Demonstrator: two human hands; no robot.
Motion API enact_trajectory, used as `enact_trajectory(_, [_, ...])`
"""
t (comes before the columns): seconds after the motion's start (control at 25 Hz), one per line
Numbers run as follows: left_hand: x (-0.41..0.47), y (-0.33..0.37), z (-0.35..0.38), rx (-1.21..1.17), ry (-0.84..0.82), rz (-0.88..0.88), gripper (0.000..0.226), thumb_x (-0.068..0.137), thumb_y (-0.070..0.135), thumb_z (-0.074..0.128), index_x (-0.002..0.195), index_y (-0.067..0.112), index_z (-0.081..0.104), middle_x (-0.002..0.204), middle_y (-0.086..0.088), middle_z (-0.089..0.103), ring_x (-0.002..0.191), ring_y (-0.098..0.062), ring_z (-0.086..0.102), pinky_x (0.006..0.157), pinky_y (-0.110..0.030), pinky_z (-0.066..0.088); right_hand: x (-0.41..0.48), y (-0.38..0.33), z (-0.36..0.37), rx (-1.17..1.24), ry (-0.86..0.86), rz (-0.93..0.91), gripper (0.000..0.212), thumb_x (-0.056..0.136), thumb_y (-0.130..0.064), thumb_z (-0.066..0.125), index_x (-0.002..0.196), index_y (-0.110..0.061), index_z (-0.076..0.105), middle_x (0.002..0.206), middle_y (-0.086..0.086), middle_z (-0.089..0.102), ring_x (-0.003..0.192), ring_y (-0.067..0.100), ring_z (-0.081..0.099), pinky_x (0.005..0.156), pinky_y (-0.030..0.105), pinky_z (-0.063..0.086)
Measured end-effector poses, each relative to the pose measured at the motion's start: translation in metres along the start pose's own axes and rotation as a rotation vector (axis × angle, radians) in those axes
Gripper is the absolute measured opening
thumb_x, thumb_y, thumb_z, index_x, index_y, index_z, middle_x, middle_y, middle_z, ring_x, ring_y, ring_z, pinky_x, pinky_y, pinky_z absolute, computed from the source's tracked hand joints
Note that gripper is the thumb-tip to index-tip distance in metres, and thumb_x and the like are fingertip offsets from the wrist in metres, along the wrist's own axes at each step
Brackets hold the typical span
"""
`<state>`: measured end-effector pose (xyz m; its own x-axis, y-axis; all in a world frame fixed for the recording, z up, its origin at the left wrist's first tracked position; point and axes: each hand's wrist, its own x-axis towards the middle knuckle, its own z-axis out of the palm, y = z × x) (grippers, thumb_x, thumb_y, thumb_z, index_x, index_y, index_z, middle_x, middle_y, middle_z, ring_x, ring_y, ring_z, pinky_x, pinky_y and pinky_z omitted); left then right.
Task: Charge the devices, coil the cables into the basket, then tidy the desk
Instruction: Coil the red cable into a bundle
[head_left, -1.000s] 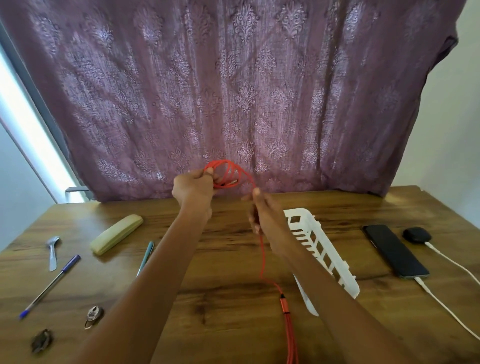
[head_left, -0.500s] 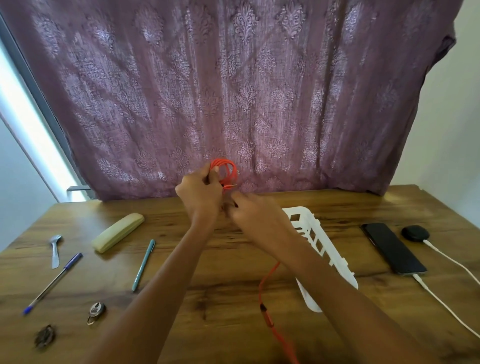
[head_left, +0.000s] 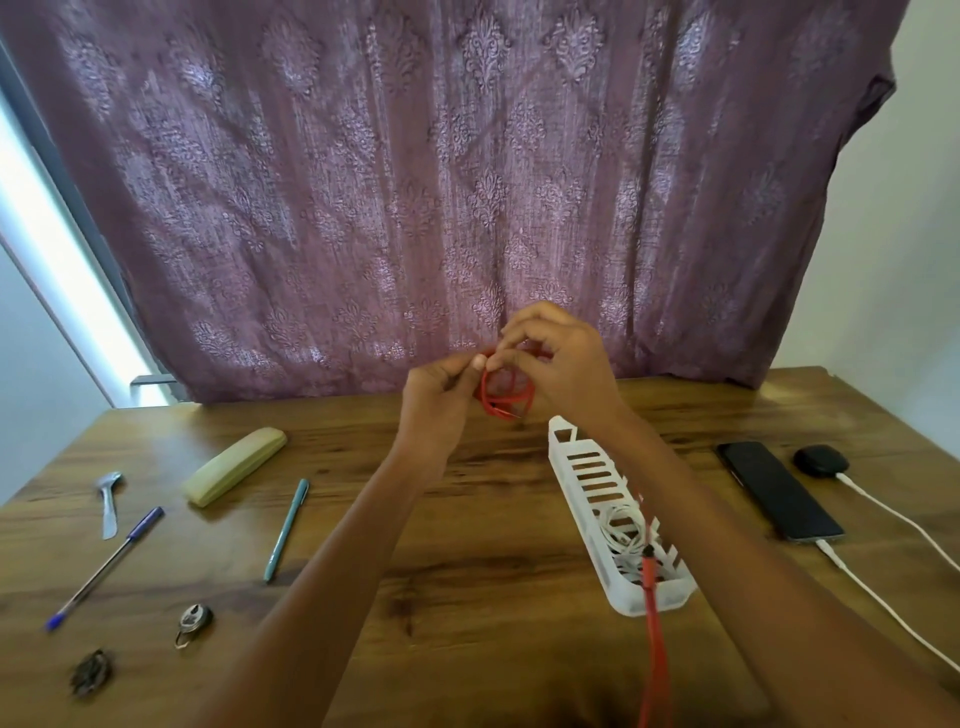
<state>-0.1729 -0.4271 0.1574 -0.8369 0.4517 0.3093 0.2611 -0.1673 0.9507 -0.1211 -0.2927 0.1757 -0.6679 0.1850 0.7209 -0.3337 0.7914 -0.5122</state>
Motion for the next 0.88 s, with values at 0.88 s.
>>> enact_trajectory(0.88, [-0.008,0.001,-0.004,-0.348,-0.093,-0.244,0.022,0.095,-0.001,0.042,0.102,0.0,0.062,0.061,0.007,0.067,0.056,0.0,0.06,0.064,-0.027,0.059,-0.028,-0.009,0.006,0.561,-0.053,0.77,0.035,0.077,-0.018,0.075,0.105,-0.011,0.056,0.095,0.008,0.069,0.087,0.022,0.066,0.078,0.034,0.052])
